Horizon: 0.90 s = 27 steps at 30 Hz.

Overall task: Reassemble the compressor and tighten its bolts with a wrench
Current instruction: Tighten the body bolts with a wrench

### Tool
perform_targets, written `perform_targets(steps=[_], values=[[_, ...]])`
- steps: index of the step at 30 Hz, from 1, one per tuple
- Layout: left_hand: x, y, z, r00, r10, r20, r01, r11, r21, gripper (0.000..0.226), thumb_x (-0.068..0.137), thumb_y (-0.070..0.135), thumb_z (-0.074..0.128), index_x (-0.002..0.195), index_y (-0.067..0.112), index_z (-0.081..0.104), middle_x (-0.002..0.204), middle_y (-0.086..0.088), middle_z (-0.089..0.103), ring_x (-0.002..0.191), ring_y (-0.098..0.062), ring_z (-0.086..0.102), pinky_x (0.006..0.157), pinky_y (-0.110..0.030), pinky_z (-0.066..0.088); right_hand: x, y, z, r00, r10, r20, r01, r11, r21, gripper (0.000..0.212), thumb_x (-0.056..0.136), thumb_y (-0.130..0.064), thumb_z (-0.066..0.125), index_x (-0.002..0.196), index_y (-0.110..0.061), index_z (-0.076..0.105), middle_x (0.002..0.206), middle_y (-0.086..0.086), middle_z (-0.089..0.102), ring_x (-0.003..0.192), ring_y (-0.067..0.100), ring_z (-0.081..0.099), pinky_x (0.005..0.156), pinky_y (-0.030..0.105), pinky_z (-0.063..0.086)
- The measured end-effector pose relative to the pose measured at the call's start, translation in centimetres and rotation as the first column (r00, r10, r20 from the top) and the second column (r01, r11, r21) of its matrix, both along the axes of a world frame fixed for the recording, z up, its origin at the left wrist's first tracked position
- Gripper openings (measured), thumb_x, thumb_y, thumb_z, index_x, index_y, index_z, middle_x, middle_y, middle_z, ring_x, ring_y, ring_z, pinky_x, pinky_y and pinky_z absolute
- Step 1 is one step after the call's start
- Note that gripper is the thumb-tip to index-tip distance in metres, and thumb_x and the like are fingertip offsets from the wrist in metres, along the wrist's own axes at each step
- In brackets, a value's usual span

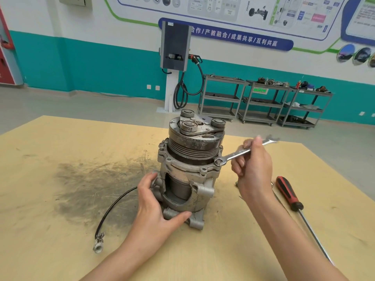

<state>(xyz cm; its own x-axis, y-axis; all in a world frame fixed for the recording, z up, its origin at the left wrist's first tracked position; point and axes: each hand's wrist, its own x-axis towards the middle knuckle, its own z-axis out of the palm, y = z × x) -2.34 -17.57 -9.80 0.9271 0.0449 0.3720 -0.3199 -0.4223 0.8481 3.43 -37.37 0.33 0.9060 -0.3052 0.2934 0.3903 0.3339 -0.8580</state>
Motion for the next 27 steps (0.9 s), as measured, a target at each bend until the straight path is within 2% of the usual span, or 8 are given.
perform_targets(steps=[5,8,11,17,19,22,24,27], values=[[-0.1,0.0,0.2,1.0,-0.001,0.001,0.001,1.0,0.002,0.109,0.066,0.039,0.086,0.133,0.046,0.001,0.145,0.017,0.014,0.138,-0.005,0.023,0.115,-0.023,0.02,-2.0,1.3,-1.7,0.872,-0.293,0.392,0.308,0.951,0.024,0.034,0.102,-0.041,0.04,0.078,-0.017,0.046,0.06,-0.008,0.047,0.045,0.009,0.04,0.044,0.021,0.034],[-0.1,0.0,0.3,1.0,-0.006,-0.012,0.006,1.0,0.004,0.109,0.066,0.038,0.086,0.133,0.047,0.0,0.148,0.01,0.016,0.139,-0.01,0.025,0.118,-0.029,0.023,-2.9,1.5,-1.9,0.745,-0.26,0.615,0.397,0.913,-0.095,0.019,0.101,-0.042,0.046,0.083,-0.036,0.051,0.064,-0.007,0.048,0.05,0.011,0.042,0.049,0.022,0.035],[-0.1,0.0,0.3,1.0,-0.006,-0.015,0.006,1.0,-0.005,0.108,0.066,0.038,0.086,0.132,0.049,0.001,0.147,0.008,0.018,0.138,-0.01,0.028,0.117,-0.028,0.024,-3.8,1.3,-2.0,0.633,-0.118,0.765,0.52,0.797,-0.307,0.021,0.103,-0.026,0.045,0.082,-0.025,0.047,0.066,-0.002,0.045,0.055,0.007,0.042,0.051,0.02,0.034],[0.3,-0.1,0.1,0.999,0.016,-0.048,-0.016,1.0,-0.01,0.11,0.063,0.03,0.089,0.141,0.03,0.011,0.148,-0.006,0.028,0.137,-0.019,0.036,0.116,-0.038,0.029,-5.4,3.5,0.4,0.451,0.077,0.889,0.887,0.067,-0.456,0.036,0.099,-0.019,0.055,0.064,-0.012,0.052,0.056,0.003,0.042,0.044,0.021,0.038,0.036,0.029,0.03],[0.4,-0.1,-0.1,0.999,0.012,-0.05,-0.013,1.0,-0.016,0.11,0.063,0.028,0.09,0.144,0.018,0.016,0.15,-0.005,0.028,0.139,-0.019,0.035,0.117,-0.039,0.03,-5.8,4.3,1.0,0.455,0.071,0.888,0.89,-0.049,-0.453,0.032,0.095,-0.011,0.057,0.063,-0.013,0.052,0.059,0.002,0.04,0.045,0.019,0.037,0.037,0.028,0.028],[0.4,-0.1,0.0,0.999,0.023,-0.04,-0.023,1.0,-0.006,0.107,0.061,0.032,0.09,0.139,0.019,0.017,0.144,-0.008,0.034,0.136,-0.022,0.038,0.114,-0.041,0.033,-6.4,3.9,1.5,0.459,0.119,0.88,0.879,0.084,-0.47,0.021,0.094,-0.014,0.064,0.075,-0.017,0.056,0.059,0.001,0.041,0.046,0.018,0.038,0.038,0.025,0.033],[0.4,-0.1,-0.1,1.0,0.026,-0.01,-0.026,1.0,-0.007,0.108,0.062,0.03,0.09,0.136,0.038,0.011,0.145,-0.005,0.03,0.135,-0.018,0.037,0.115,-0.035,0.03,-6.7,3.1,2.2,0.515,0.112,0.85,0.785,0.335,-0.52,0.017,0.101,-0.028,0.053,0.085,-0.022,0.053,0.06,-0.004,0.046,0.05,0.012,0.044,0.048,0.014,0.037],[0.4,-0.1,-0.3,0.999,0.016,0.033,-0.016,1.0,0.005,0.109,0.064,0.034,0.089,0.124,0.058,0.001,0.146,0.009,0.019,0.137,-0.008,0.027,0.114,-0.024,0.023,-6.0,1.9,3.6,0.763,-0.048,0.645,0.46,0.74,-0.49,0.033,0.104,-0.04,0.036,0.078,-0.024,0.048,0.055,-0.009,0.051,0.048,0.008,0.055,0.049,0.014,0.043]])
